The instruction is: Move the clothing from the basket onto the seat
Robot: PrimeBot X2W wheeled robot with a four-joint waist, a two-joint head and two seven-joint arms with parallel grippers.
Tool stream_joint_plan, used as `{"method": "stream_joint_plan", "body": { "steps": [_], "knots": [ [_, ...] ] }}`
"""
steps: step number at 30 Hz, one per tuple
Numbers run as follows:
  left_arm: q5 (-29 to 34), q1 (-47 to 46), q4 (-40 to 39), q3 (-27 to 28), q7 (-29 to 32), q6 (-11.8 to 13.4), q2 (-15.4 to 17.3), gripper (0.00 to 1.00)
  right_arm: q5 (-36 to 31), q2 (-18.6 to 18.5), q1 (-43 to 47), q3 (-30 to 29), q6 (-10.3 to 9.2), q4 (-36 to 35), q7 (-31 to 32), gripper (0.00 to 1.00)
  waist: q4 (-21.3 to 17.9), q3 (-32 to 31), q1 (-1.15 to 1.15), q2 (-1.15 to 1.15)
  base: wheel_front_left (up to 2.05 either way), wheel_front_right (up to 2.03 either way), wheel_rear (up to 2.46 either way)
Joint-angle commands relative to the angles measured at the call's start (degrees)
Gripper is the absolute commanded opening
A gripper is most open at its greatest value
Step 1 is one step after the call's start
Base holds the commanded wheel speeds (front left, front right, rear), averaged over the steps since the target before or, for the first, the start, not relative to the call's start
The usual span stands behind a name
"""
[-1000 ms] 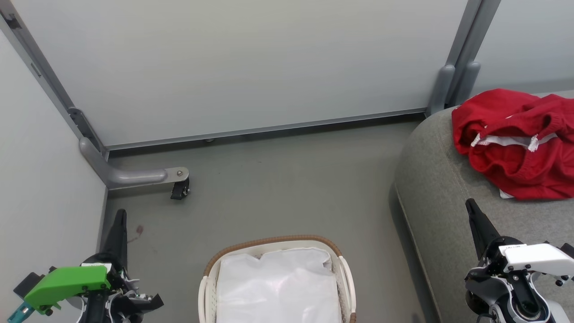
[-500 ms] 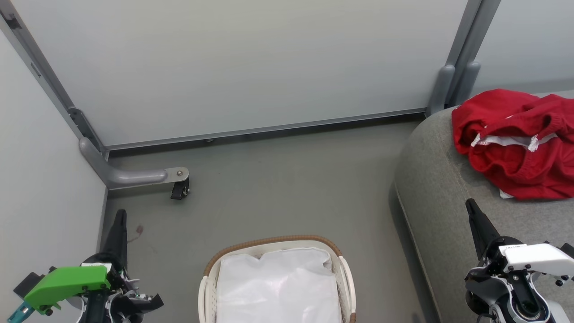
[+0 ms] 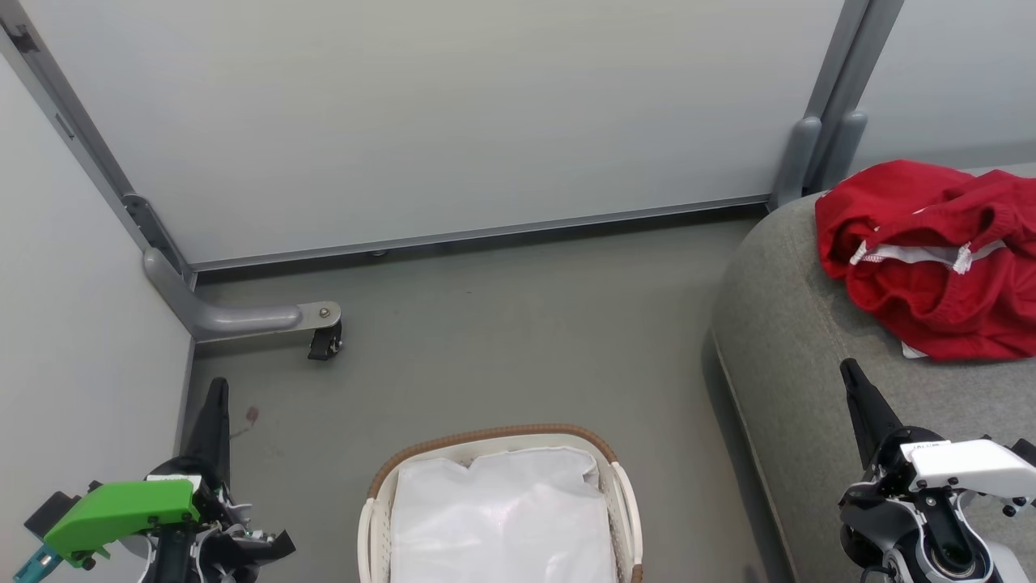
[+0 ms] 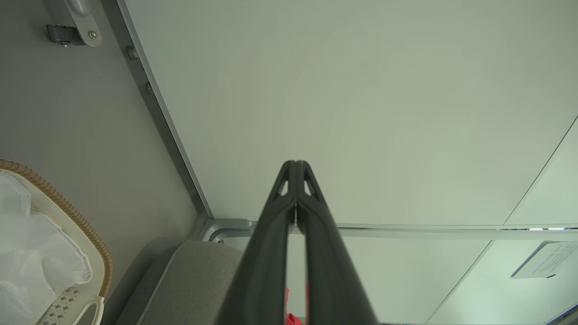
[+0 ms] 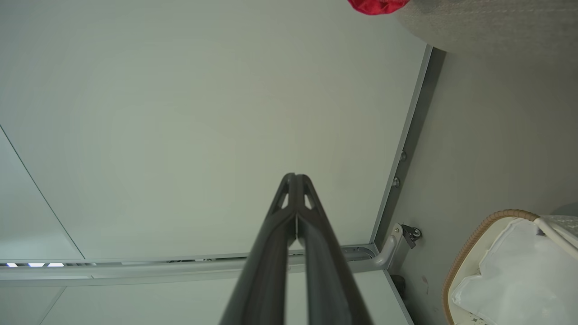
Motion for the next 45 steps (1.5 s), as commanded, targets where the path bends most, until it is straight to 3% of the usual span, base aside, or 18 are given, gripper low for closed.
{"method": "stream_joint_plan", "body": {
  "steps": [1, 45],
  "knots": [
    [-0.2, -0.6, -0.1, 0.1, 0.2, -0.4, 0.3, 0.00, 0.2, -0.4, 0.6, -0.1, -0.04, -0.2, 0.2, 0.00, 0.0, 0.0, 0.00, 0.00, 0.00, 0.00, 0.00],
    [-0.2, -0.6, -0.1, 0.1, 0.2, -0.4, 0.3, 0.00, 0.2, -0.4, 0.6, -0.1, -0.03, -0.2, 0.2, 0.00, 0.0, 0.0, 0.00, 0.00, 0.00, 0.00, 0.00]
  ]
}}
